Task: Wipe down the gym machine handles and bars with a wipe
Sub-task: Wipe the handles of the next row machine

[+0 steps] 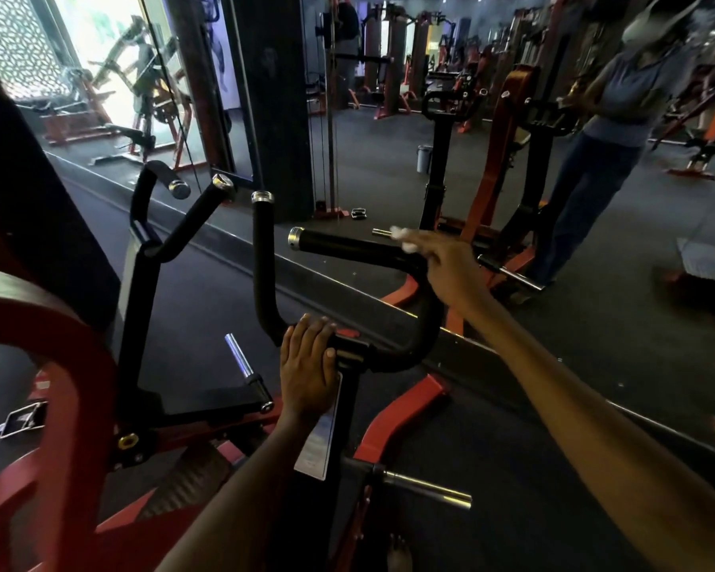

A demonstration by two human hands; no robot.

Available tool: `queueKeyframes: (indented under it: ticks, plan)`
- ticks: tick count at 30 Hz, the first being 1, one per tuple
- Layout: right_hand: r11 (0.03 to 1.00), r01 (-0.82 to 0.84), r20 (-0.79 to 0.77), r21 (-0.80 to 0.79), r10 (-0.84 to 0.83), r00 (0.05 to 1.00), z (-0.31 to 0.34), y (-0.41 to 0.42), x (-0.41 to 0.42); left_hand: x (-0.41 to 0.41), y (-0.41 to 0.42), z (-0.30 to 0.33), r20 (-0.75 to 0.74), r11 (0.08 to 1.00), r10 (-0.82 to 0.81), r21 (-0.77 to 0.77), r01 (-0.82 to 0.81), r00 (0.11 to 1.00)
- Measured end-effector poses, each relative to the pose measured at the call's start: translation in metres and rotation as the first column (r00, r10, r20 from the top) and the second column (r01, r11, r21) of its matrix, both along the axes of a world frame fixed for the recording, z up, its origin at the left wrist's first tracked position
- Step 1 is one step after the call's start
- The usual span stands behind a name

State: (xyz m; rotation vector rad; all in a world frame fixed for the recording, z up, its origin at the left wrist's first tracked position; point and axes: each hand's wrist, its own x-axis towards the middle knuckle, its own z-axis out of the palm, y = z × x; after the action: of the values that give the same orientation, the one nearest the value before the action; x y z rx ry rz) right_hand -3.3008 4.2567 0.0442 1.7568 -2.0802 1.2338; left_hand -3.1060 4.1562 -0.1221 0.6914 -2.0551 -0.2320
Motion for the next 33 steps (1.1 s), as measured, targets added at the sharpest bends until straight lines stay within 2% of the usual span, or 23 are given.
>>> queueKeyframes:
  ticks: [2,6,8,11,12,14,16,18,19,20,22,23,24,25,26,28,29,30,31,33]
  plan:
    - [0.999,-0.010,0.030,0.047,0.009,1.000,-0.005,-0.003,0.004,0.000,0.000,0.000,0.001,1.000,0.001,0.007,-0.001,1.000]
    - [0.977,0.113,0.058,-0.181,-0.104,0.993,-0.061,0.041,0.022,0.000,-0.001,-0.001,-0.021,1.000,-0.004,-0.018,0.004,1.000]
    - [0.951,0.211,0.231,-0.225,-0.158,0.960,-0.092,0.061,0.033,-0.001,-0.001,-0.001,-0.028,1.000,0.000,-0.018,-0.001,1.000]
    - [0.913,0.371,0.584,-0.170,-0.210,0.784,-0.079,0.050,0.023,0.000,0.000,-0.001,-0.026,1.000,-0.011,-0.017,0.010,1.000]
    - [0.929,0.343,0.694,-0.138,-0.156,0.703,-0.063,0.034,0.009,0.000,-0.001,0.000,-0.022,1.000,-0.015,-0.015,0.015,1.000]
    - [0.991,0.115,0.839,-0.073,-0.002,0.545,-0.026,0.008,-0.010,0.000,0.000,0.000,-0.011,1.000,-0.014,-0.006,0.014,1.000]
    - [0.998,-0.055,0.877,-0.011,0.037,0.480,-0.015,-0.005,-0.020,0.000,0.001,-0.001,-0.001,1.000,-0.010,0.018,0.010,1.000]
    - [0.992,-0.122,0.887,0.035,0.025,0.460,-0.028,0.002,-0.022,0.000,0.001,-0.001,-0.005,1.000,-0.011,0.030,0.011,1.000]
    - [0.990,-0.137,0.905,0.019,0.042,0.423,-0.040,0.010,-0.017,0.000,0.000,-0.001,-0.011,1.000,-0.013,0.021,0.013,1.000]
    - [0.993,-0.118,0.941,-0.028,0.066,0.331,-0.052,0.017,-0.011,-0.001,0.000,-0.002,-0.016,1.000,-0.017,0.009,0.018,1.000]
    - [0.993,-0.109,0.956,0.040,-0.006,0.295,-0.080,0.028,0.004,-0.001,-0.001,-0.002,-0.024,1.000,-0.020,-0.013,0.020,1.000]
    - [0.978,-0.154,0.931,0.142,-0.078,0.357,-0.090,0.035,0.014,-0.001,-0.002,-0.001,-0.030,1.000,-0.017,-0.016,0.017,0.999]
    - [0.954,-0.180,0.876,0.238,-0.131,0.463,-0.103,0.042,0.019,0.000,-0.001,-0.002,-0.034,1.000,-0.015,-0.021,0.015,0.999]
    - [0.936,-0.149,0.817,0.320,-0.193,0.543,-0.114,0.047,0.018,0.000,-0.001,-0.003,-0.036,1.000,-0.016,-0.023,0.015,0.999]
    - [0.945,-0.067,0.789,0.319,-0.226,0.572,-0.116,0.047,0.015,0.000,-0.001,-0.004,-0.040,1.000,-0.017,-0.026,0.016,0.999]
    - [0.958,0.245,0.753,0.145,-0.268,0.601,-0.099,0.041,-0.001,0.000,-0.002,-0.003,-0.038,0.999,-0.023,-0.026,0.022,0.999]
    - [0.930,0.368,0.663,0.025,-0.291,0.690,-0.082,0.037,-0.007,-0.001,-0.003,-0.003,-0.037,0.999,-0.026,-0.028,0.025,0.999]
    - [0.911,0.401,0.531,-0.093,-0.295,0.794,-0.064,0.033,-0.012,-0.001,-0.003,-0.003,-0.035,0.999,-0.027,-0.026,0.026,0.999]
    - [0.911,0.366,0.359,-0.188,-0.283,0.889,-0.047,0.028,-0.014,0.000,-0.002,-0.004,-0.033,0.999,-0.026,-0.022,0.025,0.999]
    - [0.961,0.217,0.017,-0.174,-0.217,0.976,-0.029,0.023,-0.003,0.001,-0.002,-0.004,-0.023,1.000,-0.026,-0.005,0.026,0.999]
